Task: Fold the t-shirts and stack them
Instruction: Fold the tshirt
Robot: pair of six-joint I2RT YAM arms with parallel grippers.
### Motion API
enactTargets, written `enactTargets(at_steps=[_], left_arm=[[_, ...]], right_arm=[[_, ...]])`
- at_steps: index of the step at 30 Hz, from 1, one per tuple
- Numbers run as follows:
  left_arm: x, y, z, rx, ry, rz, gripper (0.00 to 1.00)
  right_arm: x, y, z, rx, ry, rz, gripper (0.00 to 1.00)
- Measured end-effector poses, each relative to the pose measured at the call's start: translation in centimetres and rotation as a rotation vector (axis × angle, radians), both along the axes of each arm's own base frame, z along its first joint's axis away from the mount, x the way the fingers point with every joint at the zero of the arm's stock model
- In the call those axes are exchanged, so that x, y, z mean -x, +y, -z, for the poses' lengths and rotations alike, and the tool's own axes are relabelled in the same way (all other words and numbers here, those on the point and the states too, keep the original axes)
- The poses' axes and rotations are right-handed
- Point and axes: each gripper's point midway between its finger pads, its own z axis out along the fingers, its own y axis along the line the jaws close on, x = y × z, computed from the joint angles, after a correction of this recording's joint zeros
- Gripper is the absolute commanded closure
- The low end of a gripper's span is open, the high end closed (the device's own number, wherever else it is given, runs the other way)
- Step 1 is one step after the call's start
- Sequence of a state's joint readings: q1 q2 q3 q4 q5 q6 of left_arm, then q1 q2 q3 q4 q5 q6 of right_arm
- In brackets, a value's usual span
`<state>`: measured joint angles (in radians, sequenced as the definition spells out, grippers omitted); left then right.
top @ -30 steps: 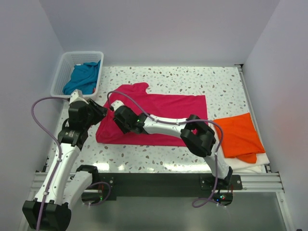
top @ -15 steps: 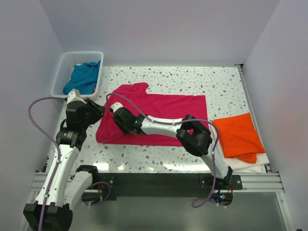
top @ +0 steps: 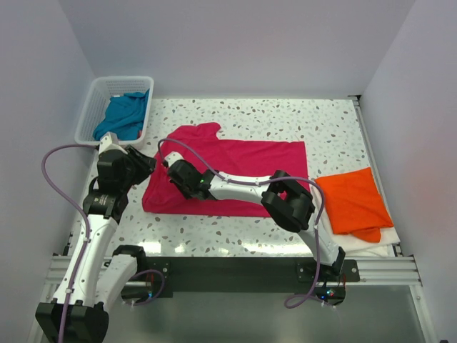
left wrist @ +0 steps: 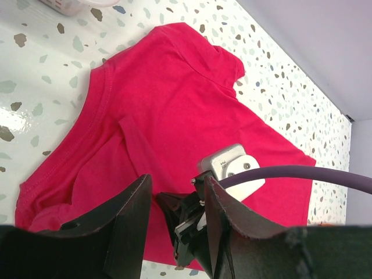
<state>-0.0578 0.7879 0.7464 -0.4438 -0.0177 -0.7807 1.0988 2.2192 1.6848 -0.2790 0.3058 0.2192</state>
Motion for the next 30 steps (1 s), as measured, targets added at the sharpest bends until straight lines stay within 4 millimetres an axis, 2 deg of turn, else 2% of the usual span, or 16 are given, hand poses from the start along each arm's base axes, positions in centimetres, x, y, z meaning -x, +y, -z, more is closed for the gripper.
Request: enactTargets(at_steps=[6,10,18,30], left_arm=[[-0.1,0.1,0.2,-0.001,0.005,-0.001,0.54],[-0.1,0.0,0.9,-0.002,0.021,0.009,0.54],[0.1,-0.2,3.8,0.002,0.087,0.02,0.54],[0.6,-0.4,8.6,0.002,0.196,0.026,0.55]], right_arm=[[-0.7,-0.5,-0.1,0.005,-0.012,0.023,0.99],[-1.5,-1.0,-0.1,0.004,-0.011,0.042,0.99],[-3.9,-2.7,-0.1,0.001,-0.009,0.098,0.99],[-6.4,-4.6,-0.5,-0.016,-0.004,0.17,0.98]])
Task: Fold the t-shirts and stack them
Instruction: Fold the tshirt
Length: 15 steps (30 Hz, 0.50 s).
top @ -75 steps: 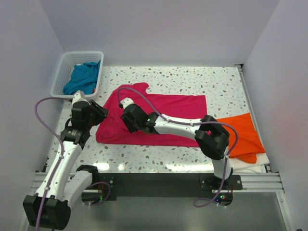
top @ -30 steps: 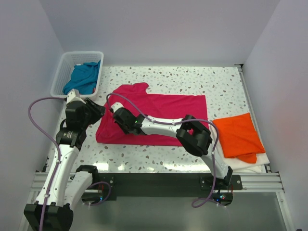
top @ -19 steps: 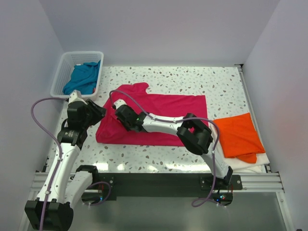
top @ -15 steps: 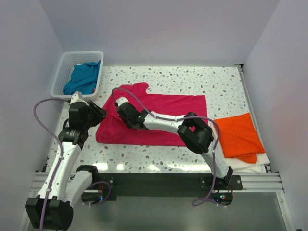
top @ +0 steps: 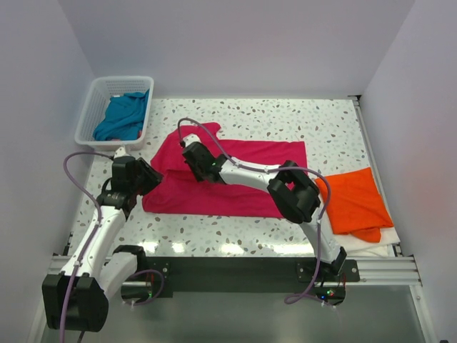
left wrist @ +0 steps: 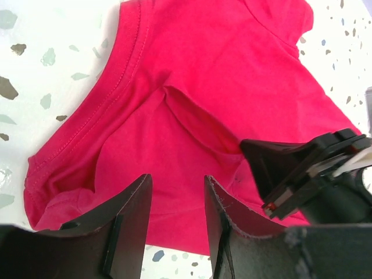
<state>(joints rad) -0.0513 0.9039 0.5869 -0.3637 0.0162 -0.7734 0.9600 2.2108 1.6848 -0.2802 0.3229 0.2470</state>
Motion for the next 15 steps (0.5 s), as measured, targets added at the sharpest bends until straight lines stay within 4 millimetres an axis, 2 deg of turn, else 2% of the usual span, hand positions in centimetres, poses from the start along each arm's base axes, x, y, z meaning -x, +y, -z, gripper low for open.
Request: enactTargets(at_steps=[9,12,15], left_arm=[[0.0,-0.1,2.6,0.0,0.05,0.002,0.55],[0.1,-0.1,3.5,-0.001,0.071,0.002,0.55],[0.1,0.0,4.2,-0.002,0.088,0.002,0.55]], right_arm=[[-1.3,-1.1,0.0,-0.01,0.007,0.041,0.97],[-1.5,-1.3,0.0,-0.015,0.009,0.049,0.93],[-1.3,-1.6,0.1,-0.017,0.014,0.055,0.82]])
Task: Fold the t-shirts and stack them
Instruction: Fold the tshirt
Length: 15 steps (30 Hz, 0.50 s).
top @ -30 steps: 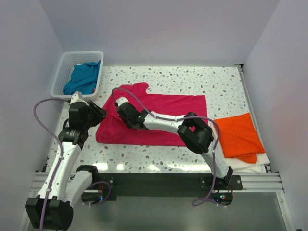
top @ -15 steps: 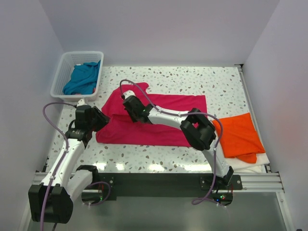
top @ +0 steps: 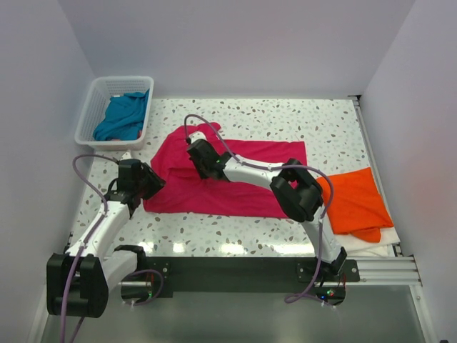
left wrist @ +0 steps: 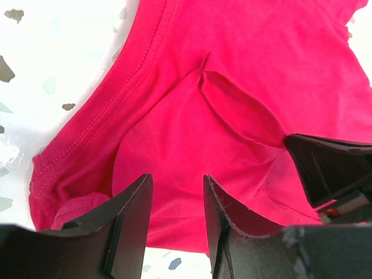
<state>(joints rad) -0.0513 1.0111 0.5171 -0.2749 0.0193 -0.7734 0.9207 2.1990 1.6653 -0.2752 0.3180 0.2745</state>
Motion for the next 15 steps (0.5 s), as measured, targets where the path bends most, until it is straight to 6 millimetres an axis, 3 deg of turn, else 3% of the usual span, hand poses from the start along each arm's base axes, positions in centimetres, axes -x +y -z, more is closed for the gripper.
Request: enactTargets(at_steps=[5,10,15], left_arm=[[0.3,0.4,1.4,-0.017,0.041,-0.014,0.58],[0.7,1.4,2.5,-0.06,0.072,-0.057,0.63],[0.8,2.2,3.4,-0.083,0.106,-0.1,0.73]], right_arm=[[-0.1,-1.2,-0.2,-0.012,0.013,0.028,0.6],[-0.1,-2.4,-1.7,-0.038,0.007,0.056,0.59],[0.7,-1.6,-4.5,-0.128,-0.004,0.035,0.64]])
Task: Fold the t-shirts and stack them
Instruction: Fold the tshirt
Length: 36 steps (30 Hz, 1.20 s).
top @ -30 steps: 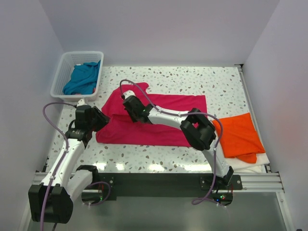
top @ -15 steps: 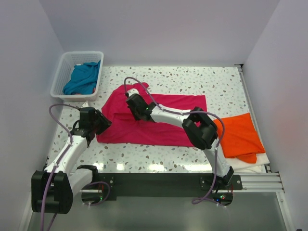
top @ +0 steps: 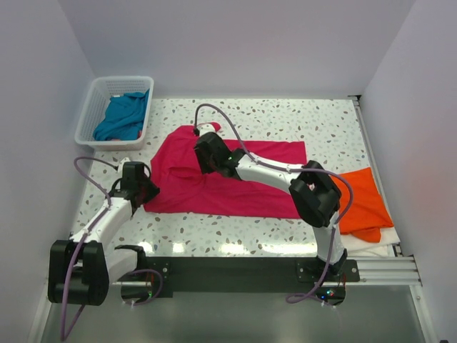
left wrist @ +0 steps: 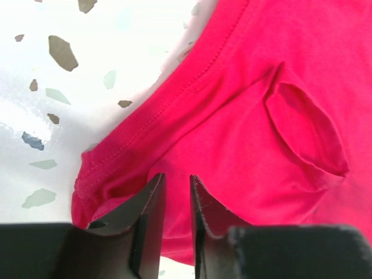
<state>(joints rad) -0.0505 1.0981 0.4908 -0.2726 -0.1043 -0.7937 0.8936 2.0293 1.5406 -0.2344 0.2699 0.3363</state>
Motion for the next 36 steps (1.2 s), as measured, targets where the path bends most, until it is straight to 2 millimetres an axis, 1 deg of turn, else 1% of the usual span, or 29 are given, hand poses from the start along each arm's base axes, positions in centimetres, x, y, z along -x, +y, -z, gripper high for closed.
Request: enactTargets(at_steps=[1,3,5,7,9,12,14,17,20,24,29,31,36], left_arm=[[0.1,0.1,0.3,-0.003,0.012,-0.009,0.75],[0.2,0.3,0.7,-0.009,0.028,-0.018,0.78],[0.3,0.5,1.2,-0.017,0.047,-0.027,0.78],[0.4,0.6,1.7,-0.021,0.064,-0.037,0.79],[0.5,0.8,2.1,-0.024,0.079,-0.045,0.8],[0.7,0.8,2.6,-0.023,0.102,-0.05,0.81],[0.8,0.8,2.8,-0.023,0.11,-0.053,0.82],[0.7,0.9,2.8,-0.023,0.11,-0.057,0.82],[0.7,0.9,2.9,-0.024,0.112,-0.059,0.83],[0.6,0.9,2.9,-0.024,0.113,-0.059,0.83],[0.6,0.9,2.8,-0.024,0.113,-0.059,0.83],[0.6,0.9,2.8,-0.025,0.113,-0.06,0.83],[0.5,1.0,2.8,-0.024,0.113,-0.064,0.83]], right_arm=[[0.2,0.6,-0.5,-0.022,-0.006,-0.011,0.67],[1.0,2.1,-1.1,-0.063,-0.01,-0.049,0.69],[2.1,3.3,-1.0,-0.079,0.002,-0.087,0.72],[3.3,4.7,-0.6,-0.092,0.017,-0.128,0.73],[4.1,6.2,-0.1,-0.108,0.031,-0.163,0.74],[4.9,7.9,1.5,-0.117,0.062,-0.203,0.74],[4.9,8.2,2.9,-0.106,0.081,-0.209,0.74],[4.6,8.3,4.3,-0.089,0.1,-0.207,0.74],[4.3,8.5,4.9,-0.083,0.102,-0.205,0.74],[3.6,8.7,4.5,-0.08,0.089,-0.198,0.74],[2.5,9.2,3.2,-0.088,0.045,-0.183,0.74],[2.1,9.3,3.1,-0.082,0.033,-0.178,0.74],[1.4,8.6,3.6,-0.059,0.023,-0.161,0.74]])
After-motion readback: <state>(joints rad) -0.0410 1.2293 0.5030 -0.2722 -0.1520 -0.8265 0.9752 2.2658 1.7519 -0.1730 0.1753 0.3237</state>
